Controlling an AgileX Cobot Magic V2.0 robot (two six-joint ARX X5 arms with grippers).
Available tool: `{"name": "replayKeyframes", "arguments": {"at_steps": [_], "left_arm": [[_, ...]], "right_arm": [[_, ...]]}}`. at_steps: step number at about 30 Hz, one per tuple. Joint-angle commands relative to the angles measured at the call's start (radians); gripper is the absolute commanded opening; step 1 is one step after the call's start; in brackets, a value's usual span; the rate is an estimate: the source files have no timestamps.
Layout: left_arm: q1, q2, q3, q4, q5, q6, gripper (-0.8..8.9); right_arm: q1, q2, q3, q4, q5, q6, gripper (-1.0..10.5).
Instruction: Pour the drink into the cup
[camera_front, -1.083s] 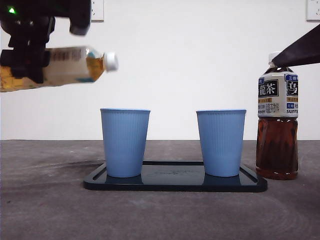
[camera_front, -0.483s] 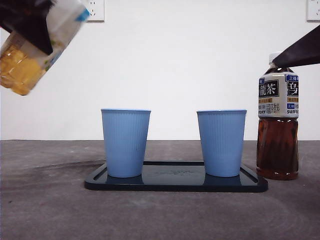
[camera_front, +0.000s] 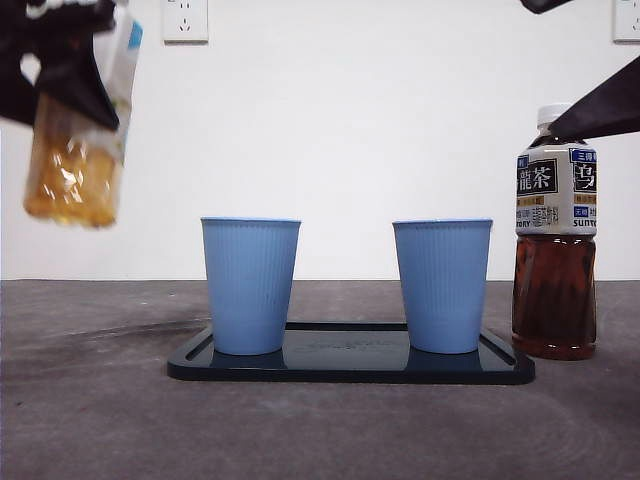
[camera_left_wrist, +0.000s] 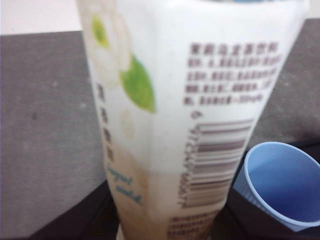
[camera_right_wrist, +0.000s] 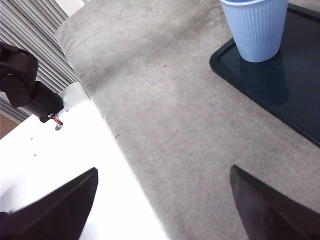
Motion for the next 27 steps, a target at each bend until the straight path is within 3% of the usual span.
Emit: {"name": "replayKeyframes", "arguments": {"at_steps": [1, 7, 18, 27], "left_arm": [[-0.005, 0.008, -0.051, 0.198, 0.003, -0.07, 1.53], [-0.005, 0.077, -0.16, 0.382, 0.003, -0.075, 1.53], [-0.005, 0.34, -0.173, 0.613, 0.003, -0.075, 1.53], [-0.005, 0.447, -0.173, 0.694, 0.003, -0.074, 1.53]], "right_arm": [[0.007, 0.005, 0.016, 0.006, 0.019, -0.009, 4.2], [0.007, 0.005, 0.016, 0.007, 0.026, -0.002, 4.2], [0.007, 0.005, 0.016, 0.007, 0.044, 0.029, 4.2], [0.007, 0.005, 0.016, 0.006, 0.045, 0.044, 4.2]]}}
